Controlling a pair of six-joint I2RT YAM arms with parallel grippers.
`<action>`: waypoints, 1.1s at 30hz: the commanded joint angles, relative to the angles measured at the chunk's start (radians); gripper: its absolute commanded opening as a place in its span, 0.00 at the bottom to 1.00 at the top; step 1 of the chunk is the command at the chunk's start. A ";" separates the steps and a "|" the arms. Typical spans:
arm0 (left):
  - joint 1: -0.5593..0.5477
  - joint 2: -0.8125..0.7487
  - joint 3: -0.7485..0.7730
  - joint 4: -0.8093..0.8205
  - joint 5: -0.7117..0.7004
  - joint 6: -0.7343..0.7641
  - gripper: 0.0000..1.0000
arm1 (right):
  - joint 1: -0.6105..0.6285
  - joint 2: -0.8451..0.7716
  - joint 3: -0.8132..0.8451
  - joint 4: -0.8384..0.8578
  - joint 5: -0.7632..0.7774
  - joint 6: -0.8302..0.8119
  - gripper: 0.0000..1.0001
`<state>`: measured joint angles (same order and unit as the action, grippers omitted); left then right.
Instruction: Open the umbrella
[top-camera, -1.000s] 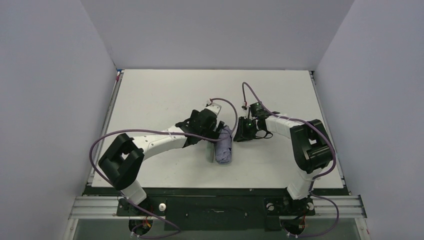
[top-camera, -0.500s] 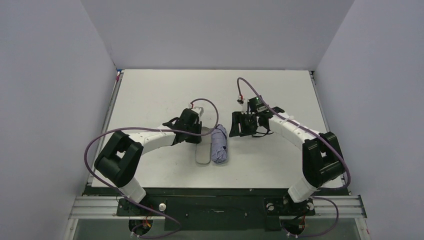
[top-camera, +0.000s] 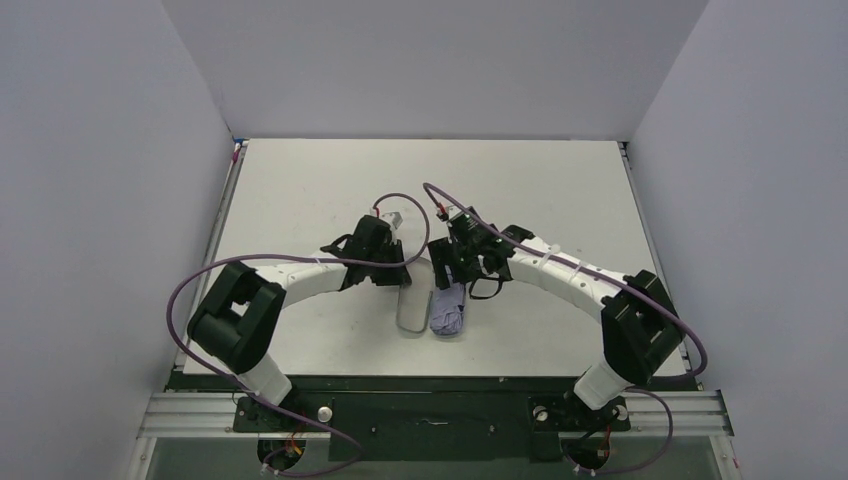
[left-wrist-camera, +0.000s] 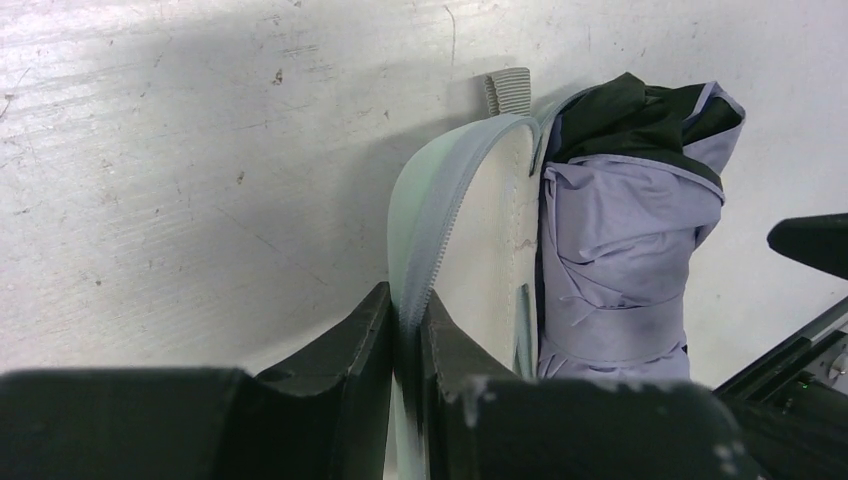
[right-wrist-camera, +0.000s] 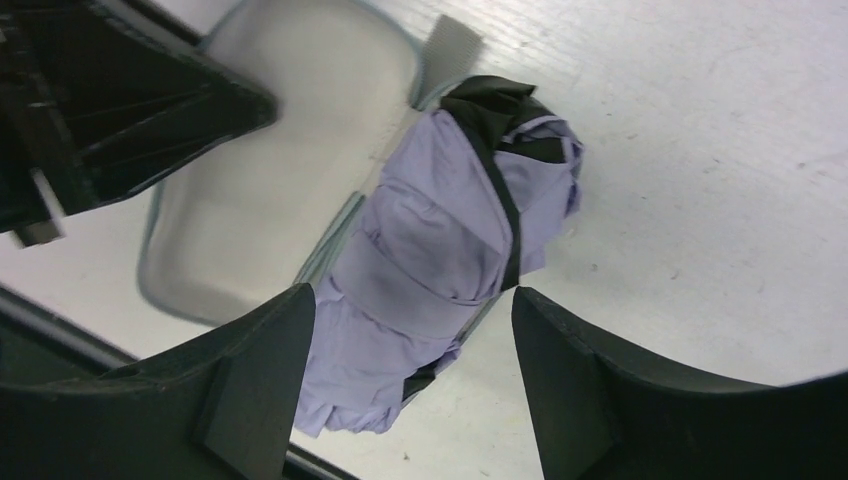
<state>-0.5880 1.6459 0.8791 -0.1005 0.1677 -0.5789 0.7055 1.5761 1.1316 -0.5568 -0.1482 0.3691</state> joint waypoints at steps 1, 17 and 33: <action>0.024 -0.025 -0.014 0.052 0.038 -0.055 0.09 | 0.040 0.016 0.009 -0.014 0.222 0.063 0.68; 0.058 0.007 -0.018 0.011 -0.021 -0.053 0.05 | 0.027 0.162 0.002 -0.031 0.173 0.063 0.24; 0.072 0.062 0.055 -0.119 -0.192 0.036 0.00 | -0.258 0.017 0.098 0.100 -0.582 -0.028 0.00</action>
<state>-0.5335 1.6882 0.8890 -0.1299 0.1268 -0.6086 0.5030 1.6939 1.1591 -0.5209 -0.5125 0.3435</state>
